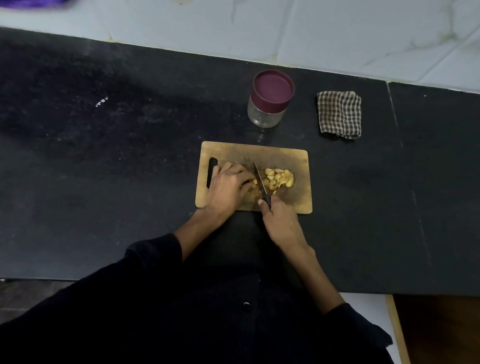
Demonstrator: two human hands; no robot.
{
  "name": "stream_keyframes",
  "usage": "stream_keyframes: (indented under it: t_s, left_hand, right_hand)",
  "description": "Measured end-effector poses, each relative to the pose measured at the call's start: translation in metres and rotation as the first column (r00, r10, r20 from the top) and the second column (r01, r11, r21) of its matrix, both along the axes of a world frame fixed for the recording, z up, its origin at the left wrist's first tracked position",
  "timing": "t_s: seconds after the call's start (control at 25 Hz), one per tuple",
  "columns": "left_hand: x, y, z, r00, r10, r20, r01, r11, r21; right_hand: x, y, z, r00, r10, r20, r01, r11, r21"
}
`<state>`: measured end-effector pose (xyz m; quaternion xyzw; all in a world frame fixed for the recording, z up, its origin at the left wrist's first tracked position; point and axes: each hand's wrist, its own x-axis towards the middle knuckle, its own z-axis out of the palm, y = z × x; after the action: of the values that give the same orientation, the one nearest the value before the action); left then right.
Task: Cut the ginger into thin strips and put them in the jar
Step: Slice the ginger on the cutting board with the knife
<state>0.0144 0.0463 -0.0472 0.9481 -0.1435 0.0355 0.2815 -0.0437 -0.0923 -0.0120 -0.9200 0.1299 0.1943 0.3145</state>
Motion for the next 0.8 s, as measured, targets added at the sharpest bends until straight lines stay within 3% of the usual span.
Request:
stream_keyframes:
  t_s: [0.48,0.8]
  left_hand:
    - [-0.001,-0.003,-0.004,0.998,0.022,0.054,-0.024,0.999,0.022]
    - [0.001,-0.002,-0.005,0.999,0.033,0.017,-0.033,0.999,-0.002]
  right_hand:
    - [0.010,0.018,0.005,1.000,0.025,-0.012,-0.026,0.984,-0.174]
    - [-0.014,0.003,0.005,0.992,-0.003,-0.128,-0.015,0.990,-0.137]
